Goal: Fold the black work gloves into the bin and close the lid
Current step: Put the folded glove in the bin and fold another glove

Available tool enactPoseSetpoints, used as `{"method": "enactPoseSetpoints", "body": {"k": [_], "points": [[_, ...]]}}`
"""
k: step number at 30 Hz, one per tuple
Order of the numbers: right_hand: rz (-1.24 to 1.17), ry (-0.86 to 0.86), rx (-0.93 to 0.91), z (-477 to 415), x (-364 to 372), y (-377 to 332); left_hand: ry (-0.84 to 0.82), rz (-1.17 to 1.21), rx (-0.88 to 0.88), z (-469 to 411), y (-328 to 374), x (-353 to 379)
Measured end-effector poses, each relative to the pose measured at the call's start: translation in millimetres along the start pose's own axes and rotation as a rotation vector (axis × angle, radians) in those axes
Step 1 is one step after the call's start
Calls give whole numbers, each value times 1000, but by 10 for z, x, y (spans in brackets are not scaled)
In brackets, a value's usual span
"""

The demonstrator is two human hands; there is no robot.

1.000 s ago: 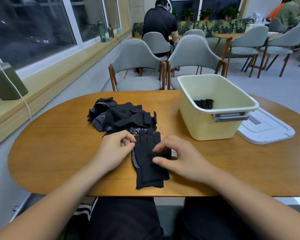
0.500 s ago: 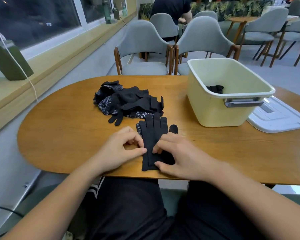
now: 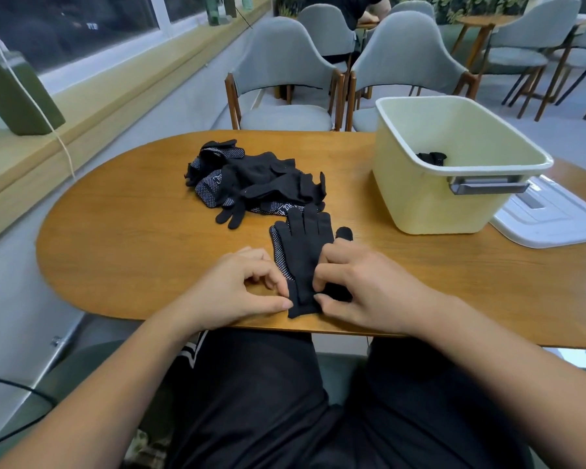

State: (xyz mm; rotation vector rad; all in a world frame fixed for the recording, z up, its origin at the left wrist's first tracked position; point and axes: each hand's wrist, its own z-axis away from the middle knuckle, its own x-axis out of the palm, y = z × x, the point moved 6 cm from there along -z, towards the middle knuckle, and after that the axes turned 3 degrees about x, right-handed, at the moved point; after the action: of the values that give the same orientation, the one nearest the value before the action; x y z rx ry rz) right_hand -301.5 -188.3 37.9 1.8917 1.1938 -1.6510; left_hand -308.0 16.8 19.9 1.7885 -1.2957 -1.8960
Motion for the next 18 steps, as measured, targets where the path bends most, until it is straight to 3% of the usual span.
{"method": "enactPoseSetpoints", "body": {"k": [18], "points": [[-22, 33, -51, 5, 75, -147, 5, -77, 17, -22, -21, 19]]}}
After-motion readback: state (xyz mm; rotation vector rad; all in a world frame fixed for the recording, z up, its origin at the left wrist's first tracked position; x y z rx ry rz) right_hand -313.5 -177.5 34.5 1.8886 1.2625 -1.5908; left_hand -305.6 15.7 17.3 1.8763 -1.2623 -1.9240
